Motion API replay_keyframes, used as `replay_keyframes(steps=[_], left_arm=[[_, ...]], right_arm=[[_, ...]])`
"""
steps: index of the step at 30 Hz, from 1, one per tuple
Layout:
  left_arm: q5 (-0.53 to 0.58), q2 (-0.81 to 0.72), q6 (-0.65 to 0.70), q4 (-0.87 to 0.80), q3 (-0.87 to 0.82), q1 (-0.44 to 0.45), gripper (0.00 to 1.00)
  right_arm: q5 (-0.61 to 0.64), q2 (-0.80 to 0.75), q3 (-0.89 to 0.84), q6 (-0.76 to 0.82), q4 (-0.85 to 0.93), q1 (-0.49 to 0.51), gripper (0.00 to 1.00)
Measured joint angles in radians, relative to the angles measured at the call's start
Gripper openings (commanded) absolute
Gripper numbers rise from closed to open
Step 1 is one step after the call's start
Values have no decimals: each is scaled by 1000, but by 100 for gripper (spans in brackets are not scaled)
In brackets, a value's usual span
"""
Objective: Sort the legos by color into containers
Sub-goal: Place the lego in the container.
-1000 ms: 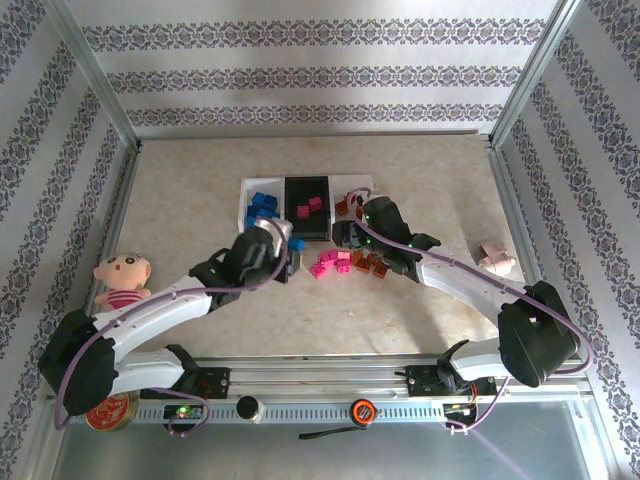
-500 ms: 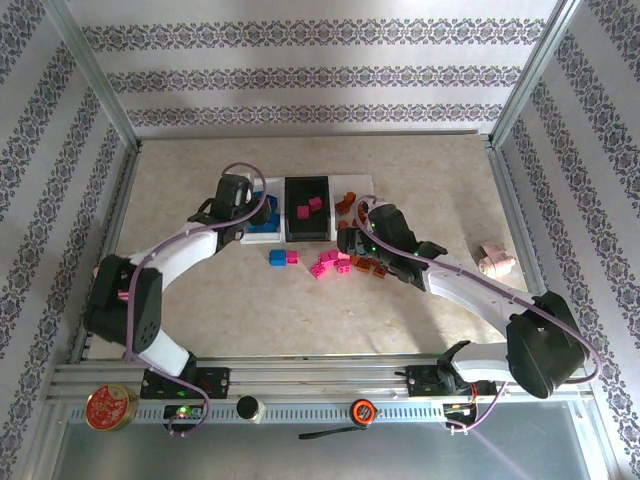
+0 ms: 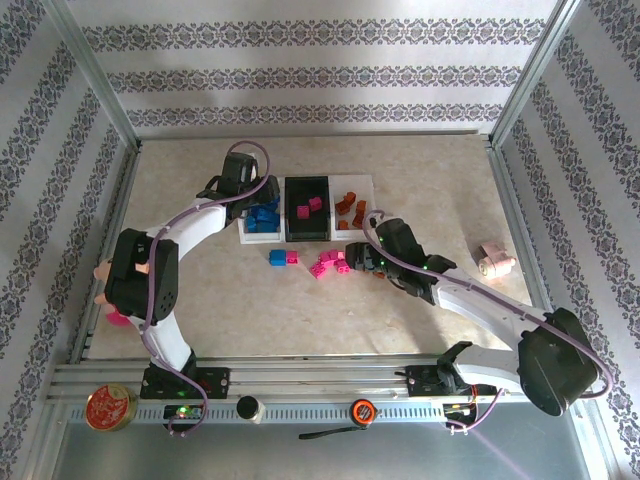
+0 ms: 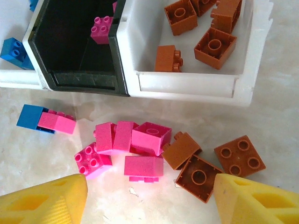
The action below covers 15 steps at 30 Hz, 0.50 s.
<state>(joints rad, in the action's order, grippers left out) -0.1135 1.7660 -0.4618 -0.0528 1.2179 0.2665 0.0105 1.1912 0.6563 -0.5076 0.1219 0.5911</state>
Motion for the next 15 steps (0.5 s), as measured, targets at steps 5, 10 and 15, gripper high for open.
replay_keyframes(steps=[5,10,15], left_arm=[[-45,-72,-20,-6,-18,0,73],[-78,-278,-45,17,-135,22,88],[-98,-485,-76,66,-319,95,100]], right_arm=[[0,-4,-7,0,12,0,72],[8,-2,-11,0,29,-20,72],[30,21,-26,-15,36,-75,71]])
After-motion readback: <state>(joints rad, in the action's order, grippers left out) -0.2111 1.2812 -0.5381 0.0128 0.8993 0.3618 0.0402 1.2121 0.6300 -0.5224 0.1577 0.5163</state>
